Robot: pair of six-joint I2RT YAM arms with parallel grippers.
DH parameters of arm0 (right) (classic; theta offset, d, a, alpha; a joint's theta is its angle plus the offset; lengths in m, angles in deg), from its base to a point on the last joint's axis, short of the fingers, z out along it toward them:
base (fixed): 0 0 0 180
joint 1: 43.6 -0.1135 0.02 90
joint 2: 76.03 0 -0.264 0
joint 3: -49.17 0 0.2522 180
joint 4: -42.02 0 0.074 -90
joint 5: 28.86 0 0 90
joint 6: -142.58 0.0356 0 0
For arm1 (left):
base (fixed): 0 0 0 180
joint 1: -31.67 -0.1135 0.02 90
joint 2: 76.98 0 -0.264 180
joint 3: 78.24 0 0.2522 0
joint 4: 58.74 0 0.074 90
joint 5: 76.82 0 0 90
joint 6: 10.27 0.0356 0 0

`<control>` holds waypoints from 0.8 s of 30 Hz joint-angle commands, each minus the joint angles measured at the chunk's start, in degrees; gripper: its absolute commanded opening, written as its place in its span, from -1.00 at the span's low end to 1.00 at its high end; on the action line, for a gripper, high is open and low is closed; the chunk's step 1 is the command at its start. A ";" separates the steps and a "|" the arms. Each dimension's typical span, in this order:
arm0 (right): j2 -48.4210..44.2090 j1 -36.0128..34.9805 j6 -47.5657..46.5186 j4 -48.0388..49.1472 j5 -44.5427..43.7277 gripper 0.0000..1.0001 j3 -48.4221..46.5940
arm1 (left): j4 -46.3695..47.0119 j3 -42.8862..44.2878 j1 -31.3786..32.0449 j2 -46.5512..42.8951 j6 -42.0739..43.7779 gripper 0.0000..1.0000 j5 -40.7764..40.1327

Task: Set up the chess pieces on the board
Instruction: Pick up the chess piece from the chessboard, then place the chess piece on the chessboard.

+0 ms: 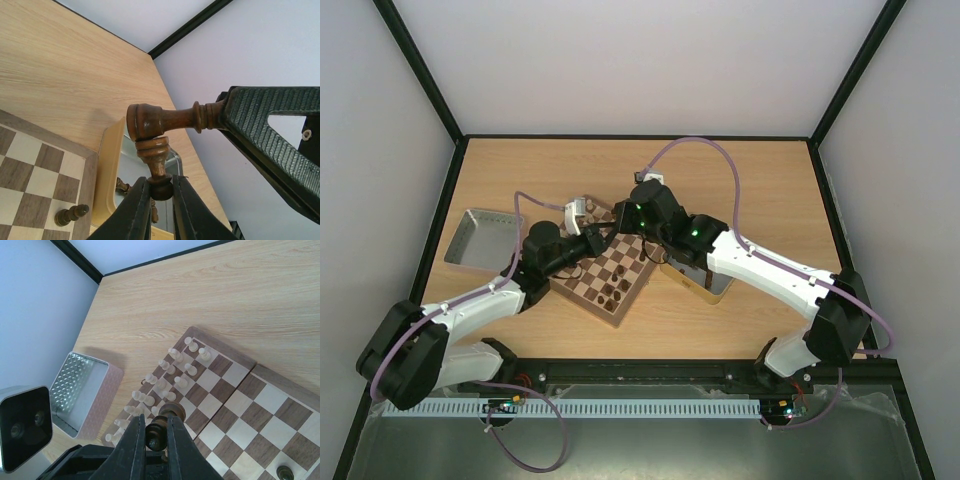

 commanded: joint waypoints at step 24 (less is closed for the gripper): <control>-1.38 -1.47 -6.35 0.37 3.16 -0.85 14.23 | -37.45 9.37 -5.73 -2.71 7.49 -0.89 1.14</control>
